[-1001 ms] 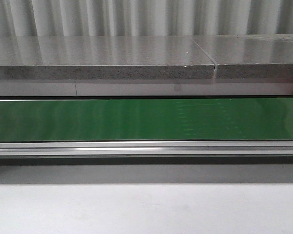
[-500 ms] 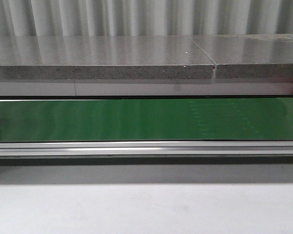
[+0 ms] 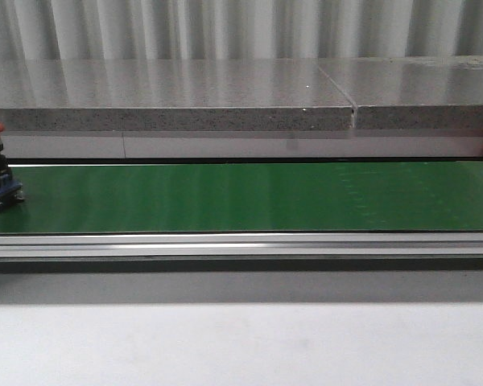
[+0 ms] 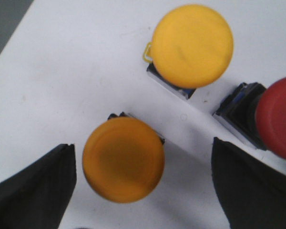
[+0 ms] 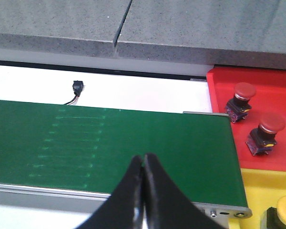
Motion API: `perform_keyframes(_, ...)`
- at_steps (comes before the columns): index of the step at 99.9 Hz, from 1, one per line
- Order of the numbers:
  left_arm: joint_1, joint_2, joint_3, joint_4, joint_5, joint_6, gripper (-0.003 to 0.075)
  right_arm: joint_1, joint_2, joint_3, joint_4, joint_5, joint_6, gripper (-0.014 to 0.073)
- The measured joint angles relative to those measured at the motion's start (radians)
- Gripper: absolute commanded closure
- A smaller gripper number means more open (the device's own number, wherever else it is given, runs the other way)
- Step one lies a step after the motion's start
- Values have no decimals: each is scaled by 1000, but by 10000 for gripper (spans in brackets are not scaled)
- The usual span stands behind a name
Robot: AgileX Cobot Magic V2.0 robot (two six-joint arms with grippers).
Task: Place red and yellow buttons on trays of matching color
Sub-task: 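Grasp a yellow button from the cluster with the left gripper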
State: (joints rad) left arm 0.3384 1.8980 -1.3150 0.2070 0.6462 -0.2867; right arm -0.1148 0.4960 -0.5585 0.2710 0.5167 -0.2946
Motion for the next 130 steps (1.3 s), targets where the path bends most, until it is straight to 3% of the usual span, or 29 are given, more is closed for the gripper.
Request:
perform_keyframes(35,2,36,-30,10,-2,0,176,0,0,0,0,0,0,662)
perform_keyframes(44,2,36,-30,10,-4,0,266,0,0,0,0,0,0,662)
perform_keyframes(68,2,36,-30,11,-1,0,622,0,0,0,0,0,0,662)
perform_keyframes(80,2,36,-30,11,13,0,739,0,0,0,0,0,0,662)
perform_keyframes(102,2,2,-32,11,43,-6,741,0,0,0,0,0,0,662)
perform_keyframes(130,-21,-207,-30,11,78,-8,741,0,0,0,0,0,0,662)
